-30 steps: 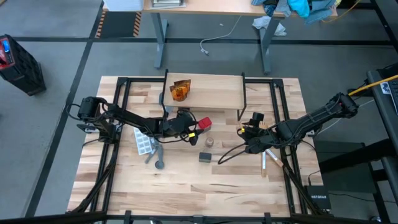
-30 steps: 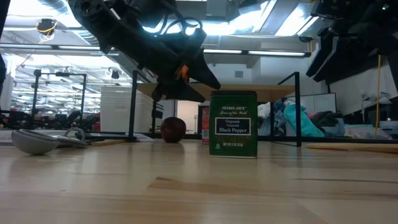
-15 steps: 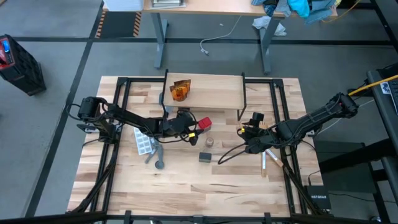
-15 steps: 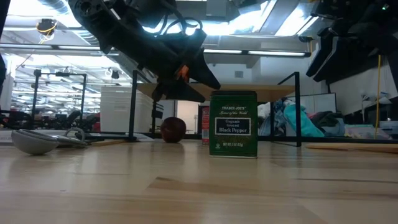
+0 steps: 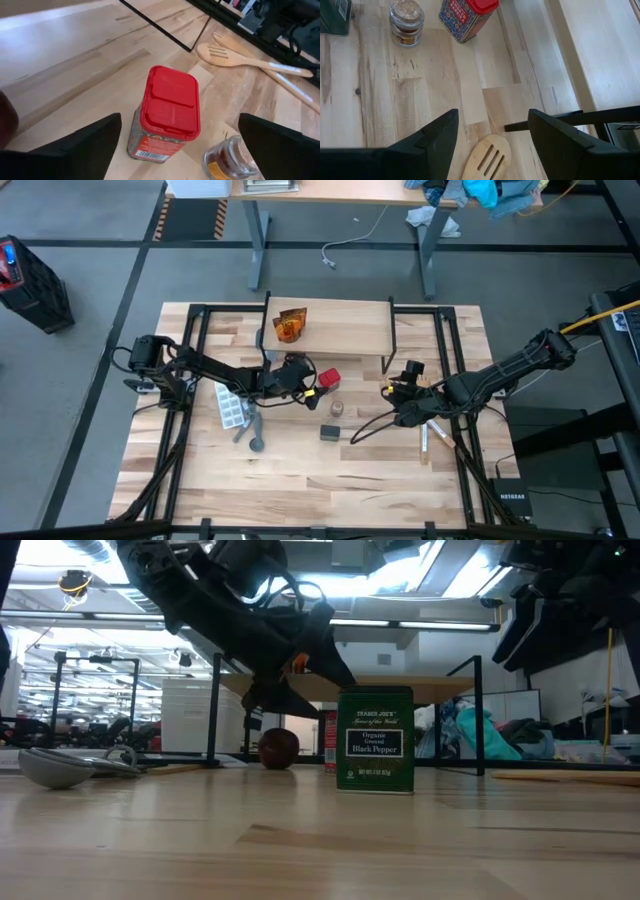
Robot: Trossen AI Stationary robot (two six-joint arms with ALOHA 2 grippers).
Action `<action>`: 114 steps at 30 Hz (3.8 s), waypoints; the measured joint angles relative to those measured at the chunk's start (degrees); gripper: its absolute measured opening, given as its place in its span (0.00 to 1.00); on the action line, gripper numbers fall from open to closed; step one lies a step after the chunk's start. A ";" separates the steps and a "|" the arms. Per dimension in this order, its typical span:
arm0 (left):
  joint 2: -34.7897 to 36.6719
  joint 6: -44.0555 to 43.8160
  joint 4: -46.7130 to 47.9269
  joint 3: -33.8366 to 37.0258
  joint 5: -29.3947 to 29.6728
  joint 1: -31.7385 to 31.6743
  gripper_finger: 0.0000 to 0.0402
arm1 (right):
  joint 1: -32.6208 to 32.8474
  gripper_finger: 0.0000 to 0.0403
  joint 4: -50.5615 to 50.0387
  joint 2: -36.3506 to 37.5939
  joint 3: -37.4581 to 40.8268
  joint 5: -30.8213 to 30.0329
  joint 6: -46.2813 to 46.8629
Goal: Shelf spices
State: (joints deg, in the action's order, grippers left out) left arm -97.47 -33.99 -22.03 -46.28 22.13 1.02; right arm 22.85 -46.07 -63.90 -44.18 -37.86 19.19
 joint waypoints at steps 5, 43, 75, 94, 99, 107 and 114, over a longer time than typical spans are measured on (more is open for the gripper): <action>0.00 0.86 0.49 0.00 0.04 0.02 0.95 | -0.02 0.61 0.10 0.00 0.00 -0.01 0.01; -11.89 -6.27 -11.73 -2.38 6.46 0.31 0.93 | 0.00 0.61 0.16 0.00 0.02 -0.01 0.01; -11.76 7.12 -11.60 -2.43 5.31 0.11 0.49 | 0.00 0.61 0.16 0.00 0.02 -0.01 0.00; -4.36 13.28 -11.56 -2.43 5.27 2.80 0.49 | 0.00 0.61 0.14 0.00 0.02 -0.01 -0.01; 1.24 17.04 -10.50 -2.47 5.31 1.89 0.49 | -0.01 0.61 0.18 0.00 0.02 0.01 0.00; 11.43 22.17 -1.79 -2.48 5.36 -2.90 0.49 | -0.01 0.61 0.15 0.00 0.02 0.00 0.01; 17.60 22.46 5.81 -2.49 4.73 -7.94 0.49 | -0.02 0.61 0.16 0.00 0.02 -0.01 0.01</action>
State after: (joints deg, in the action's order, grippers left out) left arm -79.87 -11.53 -16.22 -48.77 26.86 -6.92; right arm 22.83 -45.91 -63.90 -44.16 -37.87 19.20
